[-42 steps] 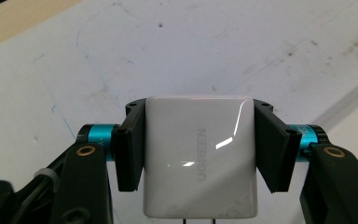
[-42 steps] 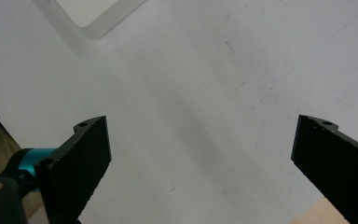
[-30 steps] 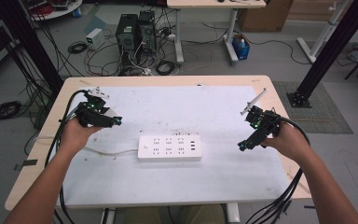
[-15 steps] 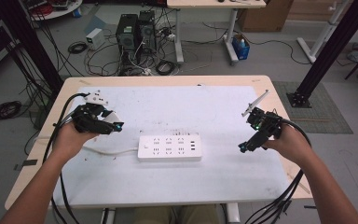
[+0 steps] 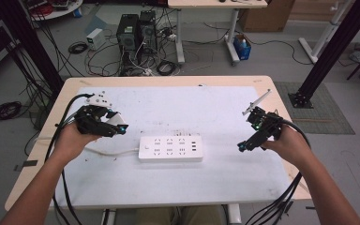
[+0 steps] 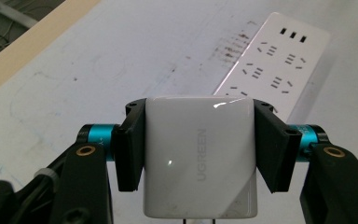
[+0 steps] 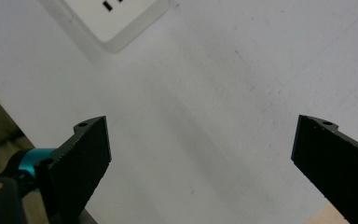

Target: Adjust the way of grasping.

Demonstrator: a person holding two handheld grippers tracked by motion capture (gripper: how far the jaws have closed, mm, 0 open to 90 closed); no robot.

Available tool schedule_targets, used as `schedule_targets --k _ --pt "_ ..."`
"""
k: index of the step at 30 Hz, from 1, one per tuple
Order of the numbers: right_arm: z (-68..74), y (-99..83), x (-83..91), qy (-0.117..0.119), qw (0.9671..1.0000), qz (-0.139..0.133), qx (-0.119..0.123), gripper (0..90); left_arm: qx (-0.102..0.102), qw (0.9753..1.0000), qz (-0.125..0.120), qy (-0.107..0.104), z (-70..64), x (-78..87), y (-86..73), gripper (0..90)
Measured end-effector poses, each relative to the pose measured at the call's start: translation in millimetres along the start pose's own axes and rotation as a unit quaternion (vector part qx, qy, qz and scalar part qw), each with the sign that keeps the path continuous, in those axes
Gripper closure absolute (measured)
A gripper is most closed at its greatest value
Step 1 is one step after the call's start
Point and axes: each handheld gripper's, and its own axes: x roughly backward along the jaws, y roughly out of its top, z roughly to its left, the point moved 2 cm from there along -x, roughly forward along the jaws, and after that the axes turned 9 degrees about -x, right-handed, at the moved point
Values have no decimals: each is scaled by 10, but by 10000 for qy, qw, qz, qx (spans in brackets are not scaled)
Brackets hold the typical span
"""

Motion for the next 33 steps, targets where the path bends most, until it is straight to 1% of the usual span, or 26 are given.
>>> schedule_targets --k 1,2,5,8,9,10,11,12,13,15,16,17,18,19,20,21,23,24,25,26,28,29,30,31,32,33 --pt "0 0 0 0 10000 0 0 40 0 10000 0 0 0 0 0 425" --pt "16 11 11 5 9998 -162 -71 40 -45 10000 -34 -36 -23 -5 26 426" --pt "34 31 11 -18 9995 -285 -145 40 -287 9994 -66 -197 -95 -38 122 426" --pt "81 56 -4 100 9983 -460 -347 40 -478 9980 -161 -394 -153 -91 206 426" --pt "122 63 -13 164 9968 -603 -489 40 -528 9974 -174 -453 -170 -118 234 426" --pt "122 63 -13 164 9968 -603 -489 40 -585 9969 -182 -485 -189 -148 263 426" --pt "164 67 -21 298 9941 -797 -669 40 -657 9963 -190 -529 -211 -177 292 426" --pt "164 67 -21 298 9941 -797 -669 40 -737 9954 -219 -568 -239 -204 324 426" --pt "183 70 -27 390 9923 -902 -759 40 -824 9944 -249 -619 -272 -227 357 426" --pt "221 78 -50 685 9870 -1068 -989 40 -1010 9918 -319 -711 -345 -266 423 426" --pt "239 83 -63 861 9836 -1123 -1123 40 -1072 9907 -360 -757 -382 -288 456 425" --pt "274 100 -100 1292 9746 -1213 -1368 40 -1125 9896 -367 -816 -418 -308 488 426" --pt "274 100 -100 1292 9746 -1213 -1368 40 -1226 9880 -361 -869 -445 -328 521 426" --pt "289 111 -118 1444 9702 -1263 -1482 40 -1314 9862 -371 -938 -484 -354 559 425" --pt "328 146 -151 1781 9608 -1368 -1625 40 -1371 9849 -384 -986 -514 -376 589 426" --pt "328 146 -151 1781 9608 -1368 -1625 40 -1441 9836 -376 -1015 -532 -390 612 426" --pt "363 176 -169 1946 9558 -1417 -1690 40 -1532 9814 -430 -1077 -585 -433 674 425" --pt "396 200 -179 2053 9523 -1446 -1733 40 -1548 9807 -466 -1098 -600 -447 694 426" --pt "414 215 -188 2114 9506 -1452 -1748 40 -1572 9800 -477 -1123 -615 -461 720 425" --pt "438 235 -202 2224 9474 -1480 -1763 40 -1595 9792 -510 -1146 -630 -481 743 426" --pt "487 272 -226 2433 9404 -1509 -1835 40 -1649 9776 -522 -1197 -658 -520 786 426" --pt "511 289 -234 2544 9361 -1515 -1898 40 -1653 9771 -550 -1225 -680 -549 809 425" --pt "548 321 -256 2786 9263 -1582 -1985 40 -1671 9766 -551 -1238 -691 -564 825 426" --pt "561 336 -268 2898 9219 -1589 -2023 40 -1681 9763 -577 -1235 -708 -585 844 425" --pt "574 353 -282 2993 9180 -1587 -2061 40 -1725 9748 -610 -1276 -734 -618 887 425" --pt "574 353 -282 2993 9180 -1587 -2061 40 -1725 9748 -610 -1276 -734 -618 887 425"
